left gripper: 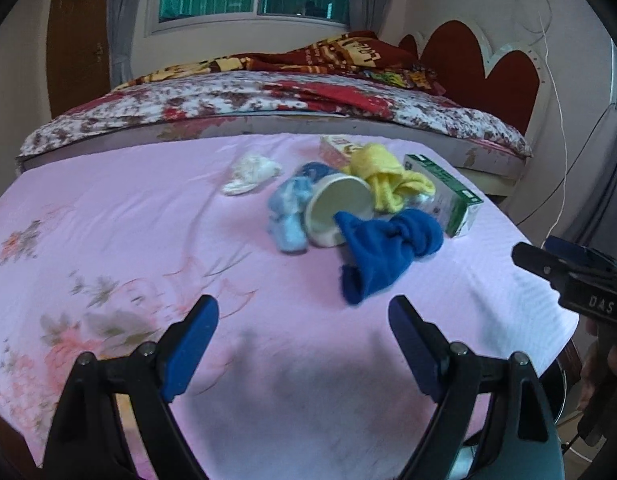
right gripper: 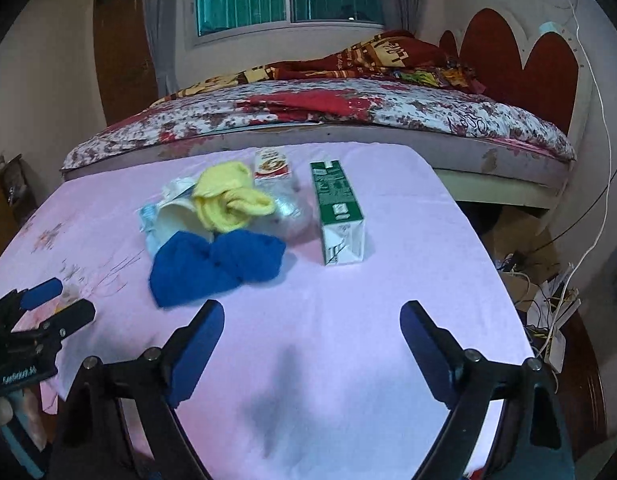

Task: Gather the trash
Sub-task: 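Move both grippers back toward the remaining cloths and carton, then grasp the blue cloth with the left gripper while the right gripper grasps the green carton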

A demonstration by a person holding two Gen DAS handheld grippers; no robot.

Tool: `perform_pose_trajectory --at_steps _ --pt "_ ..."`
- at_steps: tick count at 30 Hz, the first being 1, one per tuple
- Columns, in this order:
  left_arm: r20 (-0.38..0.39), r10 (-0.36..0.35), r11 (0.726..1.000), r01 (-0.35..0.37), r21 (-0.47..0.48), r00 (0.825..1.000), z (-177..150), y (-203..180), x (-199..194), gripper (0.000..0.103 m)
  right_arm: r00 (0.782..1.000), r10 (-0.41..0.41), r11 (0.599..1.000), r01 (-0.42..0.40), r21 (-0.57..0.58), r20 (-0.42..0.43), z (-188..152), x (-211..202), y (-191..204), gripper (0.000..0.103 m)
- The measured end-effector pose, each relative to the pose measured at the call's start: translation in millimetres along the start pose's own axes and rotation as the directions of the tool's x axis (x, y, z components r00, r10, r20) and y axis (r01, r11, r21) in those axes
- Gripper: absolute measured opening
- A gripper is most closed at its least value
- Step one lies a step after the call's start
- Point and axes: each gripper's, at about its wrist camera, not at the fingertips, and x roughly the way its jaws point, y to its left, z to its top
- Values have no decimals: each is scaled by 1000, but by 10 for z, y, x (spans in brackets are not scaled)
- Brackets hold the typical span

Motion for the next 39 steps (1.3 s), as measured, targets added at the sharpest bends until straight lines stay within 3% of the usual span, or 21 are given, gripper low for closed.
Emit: perform_pose_trajectory --at_steps 9,23,29,30,33,34,36,39 --pt "-59 -42 999 44 23 997 166 -531 480 86 999 -23 999 24 24 -22 44 160 -385 86" --pt "-69 -27 1000 27 -13 997 268 -898 724 87 999 -44 998 45 52 -21 78 344 -835 86" --pt "-102 25 1000 -25 -1 994 376 -1033 971 87 998 -51 995 53 84 -23 16 331 -1006 86" --pt "-129 24 999 -26 -18 991 400 -1006 1048 85 998 -51 995 53 87 -23 16 332 -1016 86" --pt "-160 -1 998 -8 -59 987 424 -911 1144 68 999 -45 994 48 100 -26 28 352 -1073 86" --pt "-158 -2 999 -7 -54 987 427 -923 1136 56 999 -38 994 41 103 -28 40 363 -1077 86" --pt "-151 -20 1000 17 -17 988 412 -942 1090 44 999 -27 995 29 100 -25 58 381 -1057 86" --pt "-136 -56 998 55 -5 989 341 -934 946 39 1000 9 996 -7 84 -21 119 438 -948 86"
